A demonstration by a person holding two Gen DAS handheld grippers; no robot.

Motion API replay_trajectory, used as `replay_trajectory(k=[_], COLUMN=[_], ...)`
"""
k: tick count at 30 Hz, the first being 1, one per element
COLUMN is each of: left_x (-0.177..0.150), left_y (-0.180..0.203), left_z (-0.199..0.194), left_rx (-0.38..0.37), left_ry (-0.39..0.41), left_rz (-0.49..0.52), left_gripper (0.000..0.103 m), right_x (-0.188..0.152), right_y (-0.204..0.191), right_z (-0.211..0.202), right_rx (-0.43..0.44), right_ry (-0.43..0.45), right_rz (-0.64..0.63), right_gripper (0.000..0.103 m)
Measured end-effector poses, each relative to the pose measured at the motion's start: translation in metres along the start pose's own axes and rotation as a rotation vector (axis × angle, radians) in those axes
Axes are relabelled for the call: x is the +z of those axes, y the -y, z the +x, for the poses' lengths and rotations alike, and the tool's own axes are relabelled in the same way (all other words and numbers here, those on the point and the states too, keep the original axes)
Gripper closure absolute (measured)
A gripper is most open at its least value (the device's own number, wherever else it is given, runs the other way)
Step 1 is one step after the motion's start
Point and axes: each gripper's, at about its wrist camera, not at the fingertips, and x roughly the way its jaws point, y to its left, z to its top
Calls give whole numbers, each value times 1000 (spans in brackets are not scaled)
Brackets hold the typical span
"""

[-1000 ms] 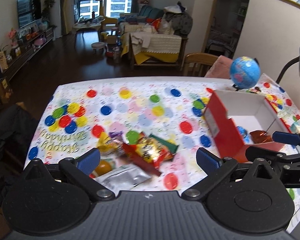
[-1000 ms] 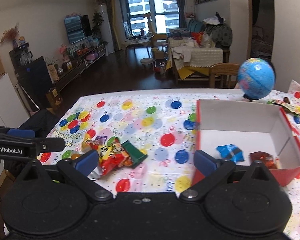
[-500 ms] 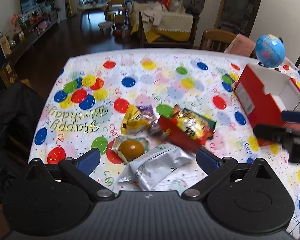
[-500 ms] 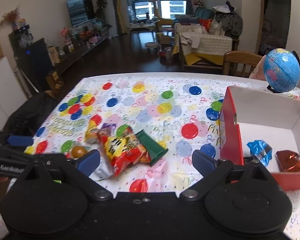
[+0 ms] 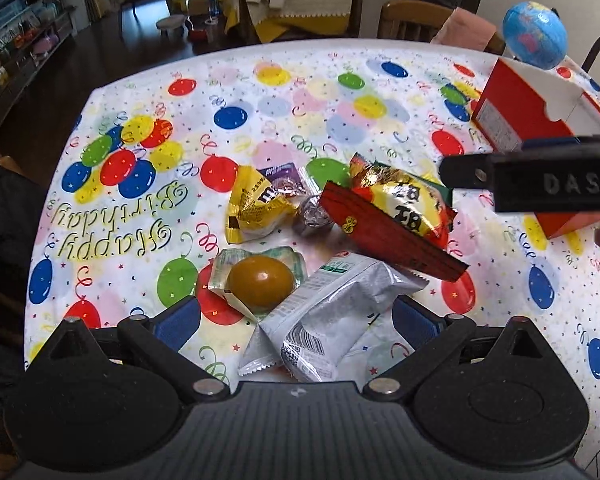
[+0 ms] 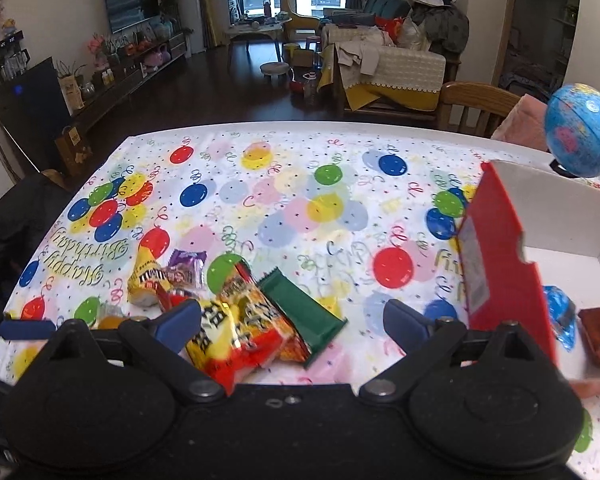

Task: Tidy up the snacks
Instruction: 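Move both tools back toward the chip bags and silver packet on the table, then grasp the silver-white packet with the left tool while the right tool grasps the yellow-red chip bag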

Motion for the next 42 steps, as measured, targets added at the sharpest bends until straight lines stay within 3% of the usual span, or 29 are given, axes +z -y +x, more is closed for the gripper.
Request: replay_trajectory(k=[11, 19, 22, 27, 31, 36, 42], left_x=[4, -3, -6, -13, -17, -24, -27], left_y=[1, 8, 7, 3, 4, 9, 16], left_z=[13, 21, 21, 20, 15, 7, -8], left_rx=[-51, -72, -70, -51, -33, -33, -25], left_ry=[-35, -63, -67, -82, -76, -59, -23], left_rz=[-6, -10, -22, -63, -74, -86, -106], left_gripper=[1, 10, 21, 49, 62, 75, 81], right_x=[8, -7, -13, -19, -20, -22, -31], right_y=[-10, -4, 1, 7, 6, 13, 27], right_z=[54, 54, 50, 43, 32, 15, -11], right_rx=[-49, 19, 62, 161, 168, 167, 159], right_ry=[-86, -145, -166, -192, -170, -134, -113], right_rz=[56, 107, 130, 179, 150, 147, 150], right_gripper=[6, 6, 8, 35, 50, 55, 55])
